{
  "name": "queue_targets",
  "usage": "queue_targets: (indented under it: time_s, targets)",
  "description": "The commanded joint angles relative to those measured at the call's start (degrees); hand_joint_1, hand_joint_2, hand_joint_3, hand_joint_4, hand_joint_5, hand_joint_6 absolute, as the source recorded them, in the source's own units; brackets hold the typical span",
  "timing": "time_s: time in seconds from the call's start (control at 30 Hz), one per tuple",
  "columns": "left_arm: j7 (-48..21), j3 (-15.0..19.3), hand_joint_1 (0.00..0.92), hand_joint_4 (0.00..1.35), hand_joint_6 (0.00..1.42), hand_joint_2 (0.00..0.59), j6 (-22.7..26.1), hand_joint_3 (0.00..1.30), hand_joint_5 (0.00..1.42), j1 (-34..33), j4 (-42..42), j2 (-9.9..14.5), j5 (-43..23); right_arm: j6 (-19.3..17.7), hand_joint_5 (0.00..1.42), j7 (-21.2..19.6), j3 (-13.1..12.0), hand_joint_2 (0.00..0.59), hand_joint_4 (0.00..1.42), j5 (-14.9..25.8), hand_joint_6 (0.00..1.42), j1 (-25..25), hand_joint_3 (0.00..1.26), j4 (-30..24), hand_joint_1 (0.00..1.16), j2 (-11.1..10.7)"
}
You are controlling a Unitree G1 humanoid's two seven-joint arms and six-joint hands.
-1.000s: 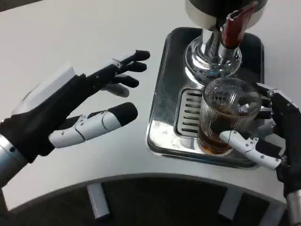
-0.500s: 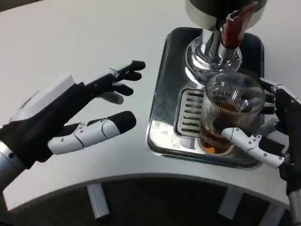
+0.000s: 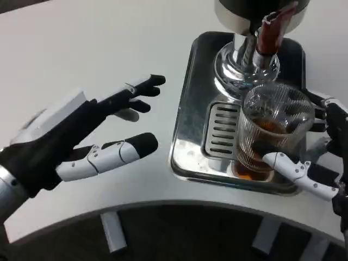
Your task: Grasp the cup under the faucet to collect the drink, then remove the cup.
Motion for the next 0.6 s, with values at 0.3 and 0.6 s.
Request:
queue_targets:
  time_s: [0.3,0.6]
  targets:
    - [1.0,-0.2,0.0,0.11,0.27,0.137,-0.2,0.12,0.2,1.8,-1.1,1.5,2.7,-5.0,0.95,2.2,-1.6,0.223,0.8,1.6,1.07,5.9,0.73,-6.4,0.82,-1.8]
    - [1.2,-1.0,0.0,0.09,0.25,0.138,0.7,0.11,0.18,2.6,-3.3,2.1,6.3,-6.2,0.96,3.1,-2.2,0.223,0.81,3.1,1.09,9.1,0.75,-9.2,0.82,-1.5]
